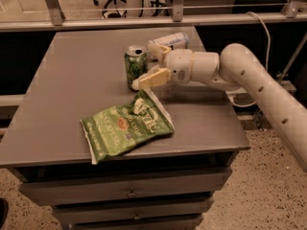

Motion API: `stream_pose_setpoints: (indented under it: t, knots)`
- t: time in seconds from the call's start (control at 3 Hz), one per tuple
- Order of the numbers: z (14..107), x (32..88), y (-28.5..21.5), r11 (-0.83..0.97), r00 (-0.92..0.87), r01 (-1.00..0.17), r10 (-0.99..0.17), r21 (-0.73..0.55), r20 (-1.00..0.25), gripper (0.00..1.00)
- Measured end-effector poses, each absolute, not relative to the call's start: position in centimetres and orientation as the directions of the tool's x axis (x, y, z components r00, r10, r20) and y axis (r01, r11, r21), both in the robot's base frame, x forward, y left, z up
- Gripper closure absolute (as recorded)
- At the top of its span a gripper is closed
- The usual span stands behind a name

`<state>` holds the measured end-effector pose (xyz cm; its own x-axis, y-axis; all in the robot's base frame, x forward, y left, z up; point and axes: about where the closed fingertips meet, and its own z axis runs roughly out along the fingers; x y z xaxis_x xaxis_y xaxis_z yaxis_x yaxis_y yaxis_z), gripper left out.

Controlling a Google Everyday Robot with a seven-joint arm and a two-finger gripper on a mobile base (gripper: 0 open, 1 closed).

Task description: Place green can upright

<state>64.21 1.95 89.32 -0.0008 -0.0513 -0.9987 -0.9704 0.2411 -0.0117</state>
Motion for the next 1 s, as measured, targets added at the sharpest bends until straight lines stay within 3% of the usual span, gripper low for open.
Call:
stream_pose_setpoints:
  t: [1.0]
  knots:
    - [89.4, 61.5, -6.0, 0.321, -0.019, -0.946, -0.187, -0.043, -0.982, 0.0]
